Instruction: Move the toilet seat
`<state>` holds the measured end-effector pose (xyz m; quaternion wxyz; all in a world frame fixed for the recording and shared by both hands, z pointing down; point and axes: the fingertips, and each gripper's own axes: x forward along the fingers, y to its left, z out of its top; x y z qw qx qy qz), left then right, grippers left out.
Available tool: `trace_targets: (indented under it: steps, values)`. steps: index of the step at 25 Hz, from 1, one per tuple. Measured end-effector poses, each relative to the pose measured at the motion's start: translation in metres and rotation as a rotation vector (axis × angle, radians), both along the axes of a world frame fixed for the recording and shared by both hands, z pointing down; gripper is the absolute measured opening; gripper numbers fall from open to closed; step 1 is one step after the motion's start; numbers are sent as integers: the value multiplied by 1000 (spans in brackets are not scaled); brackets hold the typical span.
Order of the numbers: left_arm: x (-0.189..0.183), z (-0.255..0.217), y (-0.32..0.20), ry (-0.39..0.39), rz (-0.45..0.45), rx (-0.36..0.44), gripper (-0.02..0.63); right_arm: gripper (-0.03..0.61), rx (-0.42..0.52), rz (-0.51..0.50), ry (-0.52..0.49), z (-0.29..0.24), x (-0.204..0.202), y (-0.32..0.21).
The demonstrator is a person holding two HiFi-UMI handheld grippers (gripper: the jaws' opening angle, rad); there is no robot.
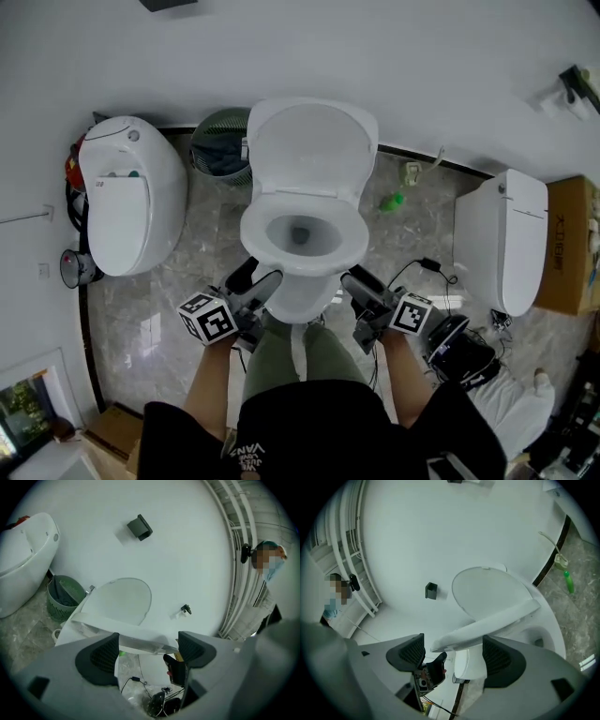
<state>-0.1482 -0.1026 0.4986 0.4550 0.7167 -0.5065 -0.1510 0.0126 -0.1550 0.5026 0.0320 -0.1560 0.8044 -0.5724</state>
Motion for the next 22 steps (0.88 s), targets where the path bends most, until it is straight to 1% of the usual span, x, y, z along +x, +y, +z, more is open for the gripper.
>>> trace_targets:
  steps: [5, 12, 18, 22]
  values:
    - [-6, -12, -22, -11, 80, -3, 393, 371, 25, 98, 50, -9, -8, -23]
    - [-17, -23, -49, -38, 183, 3, 367, 371, 90, 231, 69, -23, -22, -55]
    - [-24, -29, -73, -63, 230, 21, 344, 371, 155, 318, 107, -34, -24, -74]
    - [-29, -33, -93, -87, 237, 38, 341, 370, 203, 380, 149, -44, -20, -87]
